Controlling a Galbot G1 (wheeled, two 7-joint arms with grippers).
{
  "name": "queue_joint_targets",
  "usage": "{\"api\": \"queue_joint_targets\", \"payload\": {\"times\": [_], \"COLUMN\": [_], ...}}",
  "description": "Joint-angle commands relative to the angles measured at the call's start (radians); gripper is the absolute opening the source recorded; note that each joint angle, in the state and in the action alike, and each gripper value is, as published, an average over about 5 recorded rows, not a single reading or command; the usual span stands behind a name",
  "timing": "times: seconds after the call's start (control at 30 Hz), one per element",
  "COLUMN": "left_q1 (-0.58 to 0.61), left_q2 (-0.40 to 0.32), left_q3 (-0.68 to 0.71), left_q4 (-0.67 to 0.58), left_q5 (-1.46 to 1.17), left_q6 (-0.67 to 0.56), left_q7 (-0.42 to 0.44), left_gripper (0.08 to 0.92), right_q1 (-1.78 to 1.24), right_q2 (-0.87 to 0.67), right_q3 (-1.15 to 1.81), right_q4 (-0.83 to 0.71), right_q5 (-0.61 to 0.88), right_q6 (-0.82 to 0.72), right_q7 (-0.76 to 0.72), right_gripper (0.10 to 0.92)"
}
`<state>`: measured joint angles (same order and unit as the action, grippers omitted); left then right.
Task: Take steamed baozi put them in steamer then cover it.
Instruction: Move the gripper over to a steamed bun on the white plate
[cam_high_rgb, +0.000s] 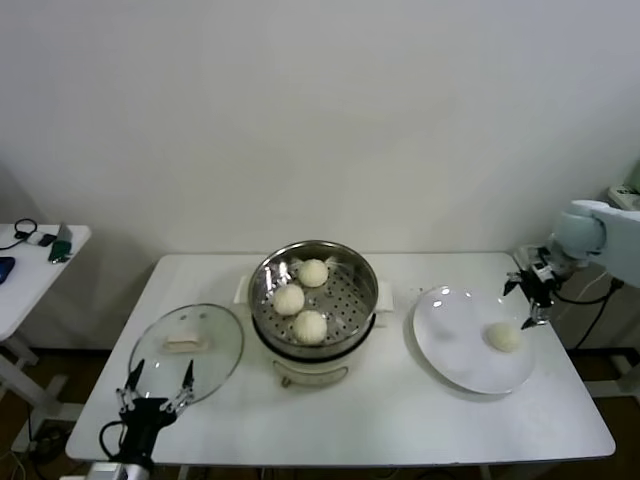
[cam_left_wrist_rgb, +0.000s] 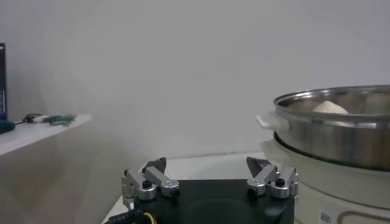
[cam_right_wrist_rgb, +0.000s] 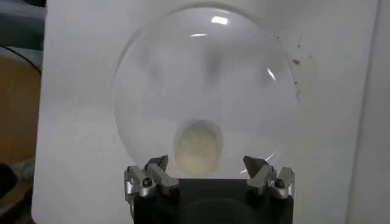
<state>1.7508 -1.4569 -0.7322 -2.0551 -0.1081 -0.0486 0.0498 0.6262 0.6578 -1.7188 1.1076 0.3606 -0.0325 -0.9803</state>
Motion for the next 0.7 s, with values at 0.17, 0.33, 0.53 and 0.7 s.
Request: {"api": "queue_joint_targets", "payload": {"times": [0.17,0.33,0.53,0.7], "left_q1": [0.008,0.009,0.006,0.007], "left_q2": [-0.009,-0.009,-0.009,-0.007], "left_q3": [-0.007,-0.011,-0.01,-0.009], "left_q4": [0.0,0.003,0.004,0.004], "left_q5": [0.003,0.003,0.003,0.004], "left_q6": [-0.001,-0.002,-0.002,-0.004], "left_q7": [0.0,-0.001,-0.001,0.0], "left_gripper": [0.823,0.823,0.823,0.823], "right_q1": [-0.317,-0.353,-0.382,-0.391], "right_q2": [0.037,0.061,0.083,0.088], "right_q3": [0.241,0.272,0.312,0.331], "right_q4": [-0.175,-0.207,-0.252,-0.263], "right_q5": [-0.086,-0.101,-0.124,-0.131], "right_q6": [-0.042,-0.039,-0.033,-0.034], "right_q7": [0.036,0.041,0.052,0.066], "right_gripper": [0.823,0.823,0.819,0.761]}}
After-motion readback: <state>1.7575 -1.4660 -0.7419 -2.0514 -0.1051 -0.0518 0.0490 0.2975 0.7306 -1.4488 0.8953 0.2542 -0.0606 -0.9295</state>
